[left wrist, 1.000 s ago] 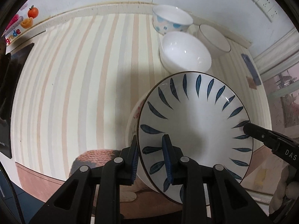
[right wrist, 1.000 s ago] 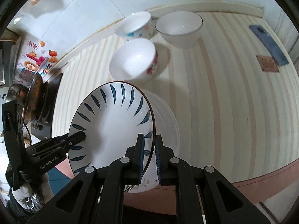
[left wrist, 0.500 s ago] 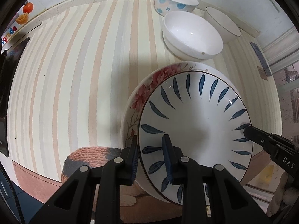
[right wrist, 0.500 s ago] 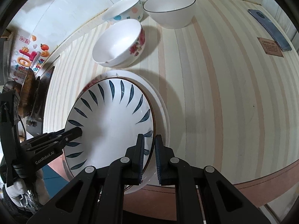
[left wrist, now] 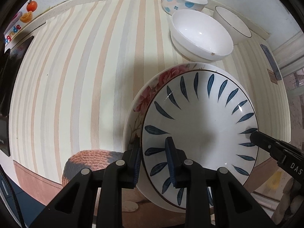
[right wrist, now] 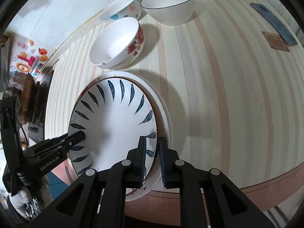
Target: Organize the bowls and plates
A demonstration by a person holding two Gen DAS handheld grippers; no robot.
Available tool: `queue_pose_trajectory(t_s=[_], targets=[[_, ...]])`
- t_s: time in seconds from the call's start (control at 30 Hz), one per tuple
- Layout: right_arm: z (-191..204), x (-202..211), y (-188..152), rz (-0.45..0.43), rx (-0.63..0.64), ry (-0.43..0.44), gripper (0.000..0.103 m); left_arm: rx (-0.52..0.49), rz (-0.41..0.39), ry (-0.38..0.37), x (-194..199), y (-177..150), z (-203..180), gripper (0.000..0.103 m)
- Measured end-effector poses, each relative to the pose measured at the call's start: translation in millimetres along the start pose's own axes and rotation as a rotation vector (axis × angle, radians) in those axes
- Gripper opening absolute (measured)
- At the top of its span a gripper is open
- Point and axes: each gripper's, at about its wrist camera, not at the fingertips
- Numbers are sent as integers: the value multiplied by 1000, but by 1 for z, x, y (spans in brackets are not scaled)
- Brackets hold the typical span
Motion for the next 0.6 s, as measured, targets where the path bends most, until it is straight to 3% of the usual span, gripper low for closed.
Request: queue_pose_trajectory(t_s=[0.3,0.6], targets=[[3,15,-1,-5,1,16,25,31,-34,35,28,-9,3,22],[43,89,-28,-77,77,-15,43,14,-138,25,120,-30,-4,23]])
Point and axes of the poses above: each gripper's, at about its wrist camera, not at the fingertips, and x roughly against the way its jaws point, z to its left, y to its top, and after that the axes turned 1 degree about -x, right-handed
